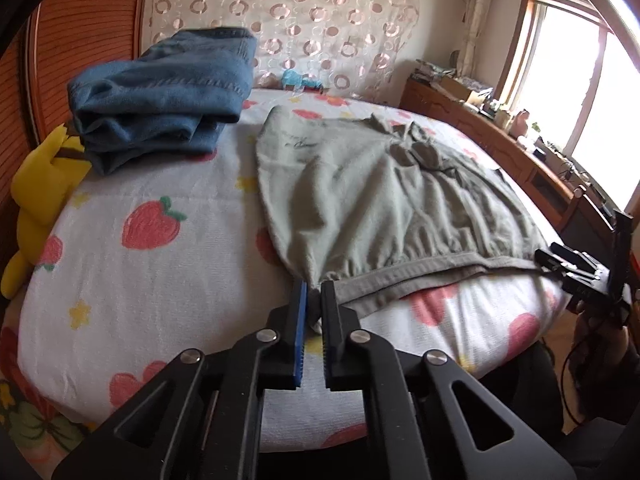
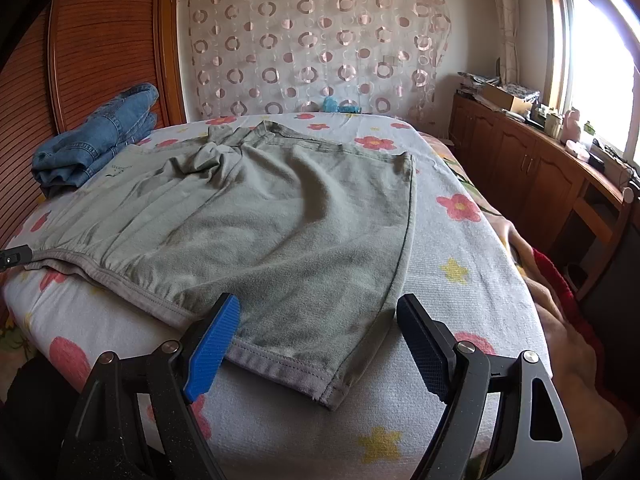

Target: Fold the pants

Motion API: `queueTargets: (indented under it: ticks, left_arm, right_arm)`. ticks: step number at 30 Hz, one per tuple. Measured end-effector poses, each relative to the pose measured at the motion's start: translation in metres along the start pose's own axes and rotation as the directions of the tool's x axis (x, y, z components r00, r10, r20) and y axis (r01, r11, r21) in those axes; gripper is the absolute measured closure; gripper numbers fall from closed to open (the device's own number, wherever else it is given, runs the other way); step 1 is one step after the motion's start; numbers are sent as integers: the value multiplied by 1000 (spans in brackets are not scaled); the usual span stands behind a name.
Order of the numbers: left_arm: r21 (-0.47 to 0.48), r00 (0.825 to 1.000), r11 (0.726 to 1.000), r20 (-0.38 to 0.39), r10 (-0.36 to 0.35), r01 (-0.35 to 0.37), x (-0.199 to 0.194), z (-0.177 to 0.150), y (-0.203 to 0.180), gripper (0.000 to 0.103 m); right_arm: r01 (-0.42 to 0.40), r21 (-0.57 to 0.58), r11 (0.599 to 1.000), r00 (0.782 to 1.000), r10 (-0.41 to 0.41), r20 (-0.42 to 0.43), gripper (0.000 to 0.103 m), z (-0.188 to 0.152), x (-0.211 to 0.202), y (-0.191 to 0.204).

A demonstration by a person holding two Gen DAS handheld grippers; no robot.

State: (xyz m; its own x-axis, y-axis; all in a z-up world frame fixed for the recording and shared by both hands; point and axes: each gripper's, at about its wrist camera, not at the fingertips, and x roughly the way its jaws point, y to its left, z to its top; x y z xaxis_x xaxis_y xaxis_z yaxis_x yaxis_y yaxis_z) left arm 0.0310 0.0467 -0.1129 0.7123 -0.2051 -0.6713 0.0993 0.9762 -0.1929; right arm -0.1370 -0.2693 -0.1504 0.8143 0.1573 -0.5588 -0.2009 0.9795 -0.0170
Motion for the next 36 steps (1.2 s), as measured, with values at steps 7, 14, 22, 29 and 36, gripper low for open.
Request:
queueTargets:
  ticks: [7, 14, 22, 29, 36]
  left_arm:
    - [40, 995, 996, 63, -76, 74, -17, 18, -22, 97]
    - [86, 986, 986, 81, -147, 140, -16, 43, -46, 97]
    - [178, 963, 959, 112, -244, 222, 0, 80, -93, 97]
    - [230, 953, 938, 91, -288, 261, 9, 101, -121, 97]
    - [253, 948, 920, 26, -316, 300, 32, 108, -142, 97]
  right_arm:
    - [-18, -1, 1000, 1000, 18, -14, 21, 13, 12, -2]
    - [-48, 27, 998, 999, 48, -5, 21, 19, 9, -10]
    - [-43, 29, 999, 999, 42, 9, 21, 21, 13, -11]
    - [-40, 29, 999, 999, 40, 10, 21, 18, 16, -13]
    - [-41, 38, 998, 999, 40, 14, 21, 18, 17, -10]
